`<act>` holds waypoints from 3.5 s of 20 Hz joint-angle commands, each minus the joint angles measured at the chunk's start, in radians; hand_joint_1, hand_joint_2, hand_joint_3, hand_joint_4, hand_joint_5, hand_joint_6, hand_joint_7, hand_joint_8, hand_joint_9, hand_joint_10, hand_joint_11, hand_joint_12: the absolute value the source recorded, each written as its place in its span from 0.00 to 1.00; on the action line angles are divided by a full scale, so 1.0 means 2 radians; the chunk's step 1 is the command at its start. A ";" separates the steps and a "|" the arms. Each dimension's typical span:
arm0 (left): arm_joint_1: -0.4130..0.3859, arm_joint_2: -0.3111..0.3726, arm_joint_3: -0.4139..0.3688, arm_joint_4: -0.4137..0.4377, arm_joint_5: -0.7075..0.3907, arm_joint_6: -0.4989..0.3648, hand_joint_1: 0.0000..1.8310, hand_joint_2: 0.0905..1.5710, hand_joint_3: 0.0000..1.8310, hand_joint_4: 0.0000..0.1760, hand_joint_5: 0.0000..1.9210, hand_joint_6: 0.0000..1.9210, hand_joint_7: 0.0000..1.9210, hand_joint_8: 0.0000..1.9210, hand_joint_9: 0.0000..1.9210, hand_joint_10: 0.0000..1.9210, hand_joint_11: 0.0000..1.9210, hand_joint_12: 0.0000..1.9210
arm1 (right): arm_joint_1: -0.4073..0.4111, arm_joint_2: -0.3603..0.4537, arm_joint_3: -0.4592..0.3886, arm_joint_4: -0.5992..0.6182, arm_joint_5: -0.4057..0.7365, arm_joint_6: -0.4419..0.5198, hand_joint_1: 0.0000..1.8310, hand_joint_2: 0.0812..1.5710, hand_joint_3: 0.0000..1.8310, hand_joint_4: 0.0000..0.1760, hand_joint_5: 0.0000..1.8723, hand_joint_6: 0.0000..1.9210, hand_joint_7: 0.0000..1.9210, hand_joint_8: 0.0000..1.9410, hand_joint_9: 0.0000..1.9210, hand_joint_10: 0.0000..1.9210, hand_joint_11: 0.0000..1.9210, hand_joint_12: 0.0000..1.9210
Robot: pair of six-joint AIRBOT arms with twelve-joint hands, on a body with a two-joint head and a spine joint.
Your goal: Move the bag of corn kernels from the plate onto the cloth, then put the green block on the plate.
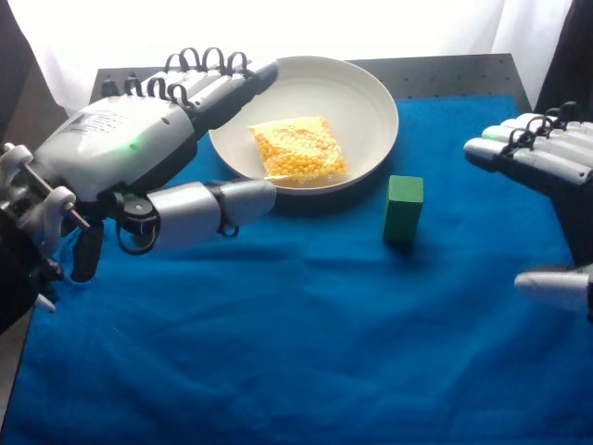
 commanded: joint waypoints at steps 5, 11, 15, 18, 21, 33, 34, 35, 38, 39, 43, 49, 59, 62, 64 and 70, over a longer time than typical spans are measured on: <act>-0.045 -0.024 0.033 0.005 0.001 0.000 0.19 0.88 0.00 0.06 0.00 0.00 0.00 0.00 0.00 0.00 0.00 0.16 | 0.005 -0.002 0.003 0.009 0.058 0.001 0.22 0.80 0.01 0.01 0.00 0.00 0.00 0.00 0.00 0.00 0.00 0.00; -0.135 -0.116 0.145 -0.005 0.152 0.000 0.34 0.79 0.00 0.19 0.00 0.00 0.03 0.00 0.05 0.02 0.00 0.52 | 0.005 -0.007 0.004 0.009 0.053 0.001 0.24 0.80 0.00 0.09 0.00 0.00 0.00 0.00 0.00 0.00 0.00 0.00; -0.146 -0.161 0.192 -0.061 0.216 0.061 0.33 0.79 0.00 0.19 0.01 0.00 0.02 0.00 0.06 0.01 0.00 0.48 | 0.005 -0.009 0.005 0.009 0.048 0.001 0.26 0.81 0.00 0.15 0.00 0.00 0.00 0.00 0.00 0.00 0.00 0.00; -0.147 -0.193 0.233 -0.101 0.256 0.083 0.31 0.79 0.00 0.05 0.03 0.00 0.04 0.00 0.06 0.01 0.00 0.46 | 0.005 -0.009 0.005 0.009 0.046 0.001 0.27 0.81 0.01 0.16 0.00 0.00 0.00 0.00 0.00 0.00 0.00 0.00; -0.147 -0.208 0.254 -0.150 0.273 0.125 0.38 0.81 0.00 0.04 0.06 0.00 0.06 0.00 0.07 0.01 0.00 0.47 | 0.005 -0.009 0.005 0.008 0.046 0.001 0.27 0.82 0.00 0.21 0.00 0.00 0.00 0.00 0.00 0.00 0.00 0.00; -0.170 -0.224 0.290 -0.186 0.289 0.153 0.88 0.79 0.00 0.00 0.30 0.07 0.12 0.35 0.27 0.89 0.17 0.85 | 0.005 -0.010 0.006 0.008 0.045 0.001 0.28 0.83 0.00 0.11 0.00 0.00 0.00 0.00 0.00 0.00 0.00 0.00; -0.172 -0.223 0.291 -0.184 0.289 0.153 0.88 0.79 0.00 0.00 0.29 0.14 0.10 0.37 0.27 0.89 0.14 0.84 | 0.005 -0.010 0.006 0.008 0.045 0.001 0.30 0.82 0.00 0.14 0.00 0.00 0.00 0.00 0.00 0.00 0.00 0.00; -0.173 -0.223 0.291 -0.184 0.288 0.153 0.88 0.79 0.00 0.00 0.26 0.25 0.09 0.42 0.27 0.89 0.16 0.86 | 0.005 -0.010 0.006 0.008 0.045 0.001 0.30 0.82 0.00 0.16 0.00 0.00 0.00 0.00 0.00 0.00 0.00 0.00; -0.176 -0.223 0.290 -0.182 0.285 0.153 0.73 0.85 0.00 0.00 0.26 0.80 0.15 0.85 0.29 0.92 0.24 0.90 | 0.005 -0.010 0.007 0.008 0.045 0.002 0.30 0.82 0.00 0.16 0.00 0.00 0.00 0.00 0.00 0.00 0.00 0.00; -0.178 -0.219 0.282 -0.176 0.278 0.153 0.69 0.89 0.00 0.00 0.25 0.89 0.15 0.94 0.27 0.95 0.23 0.92 | 0.005 -0.010 0.007 0.008 0.045 0.002 0.30 0.83 0.00 0.20 0.00 0.00 0.00 0.00 0.00 0.00 0.00 0.00; -0.186 -0.195 0.250 -0.153 0.246 0.152 0.77 0.85 0.00 0.00 0.28 0.91 0.19 0.91 0.23 0.93 0.25 0.96 | 0.005 -0.010 0.007 0.009 0.045 0.002 0.29 0.83 0.00 0.16 0.00 0.00 0.00 0.00 0.00 0.00 0.00 0.00; -0.180 -0.114 0.146 -0.024 0.153 0.074 0.88 0.82 0.00 0.00 0.12 0.55 0.21 0.90 0.25 0.94 0.27 1.00 | 0.004 -0.010 0.005 0.013 0.045 0.004 0.30 0.83 0.00 0.05 0.00 0.00 0.00 0.00 0.00 0.00 0.00 0.00; 0.031 0.029 -0.032 0.108 -0.044 -0.107 0.68 0.88 0.00 0.00 0.26 0.91 0.20 0.96 0.26 0.94 0.21 1.00 | 0.004 -0.010 -0.001 0.023 0.045 0.004 0.34 0.82 0.00 0.01 0.00 0.00 0.00 0.00 0.00 0.00 0.00 0.00; 0.066 0.023 -0.035 0.080 -0.049 -0.113 0.37 0.77 0.00 0.54 0.06 0.18 0.06 0.12 0.04 0.16 0.00 0.46 | 0.004 -0.010 -0.001 0.023 0.045 0.004 0.33 0.83 0.00 0.02 0.00 0.00 0.00 0.00 0.00 0.00 0.00 0.00; 0.076 0.022 -0.035 0.067 -0.054 -0.113 0.13 0.66 0.00 0.62 0.00 0.01 0.00 0.00 0.00 0.01 0.00 0.02 | 0.004 -0.011 -0.001 0.023 0.045 0.004 0.36 0.82 0.00 0.06 0.00 0.00 0.00 0.00 0.00 0.00 0.00 0.00; 0.087 0.024 -0.030 0.024 -0.098 -0.108 0.11 0.64 0.00 0.95 0.00 0.00 0.00 0.00 0.00 0.00 0.00 0.00 | 0.015 -0.024 0.022 0.010 0.045 0.032 0.36 0.78 0.00 0.00 0.00 0.00 0.00 0.00 0.00 0.00 0.00 0.00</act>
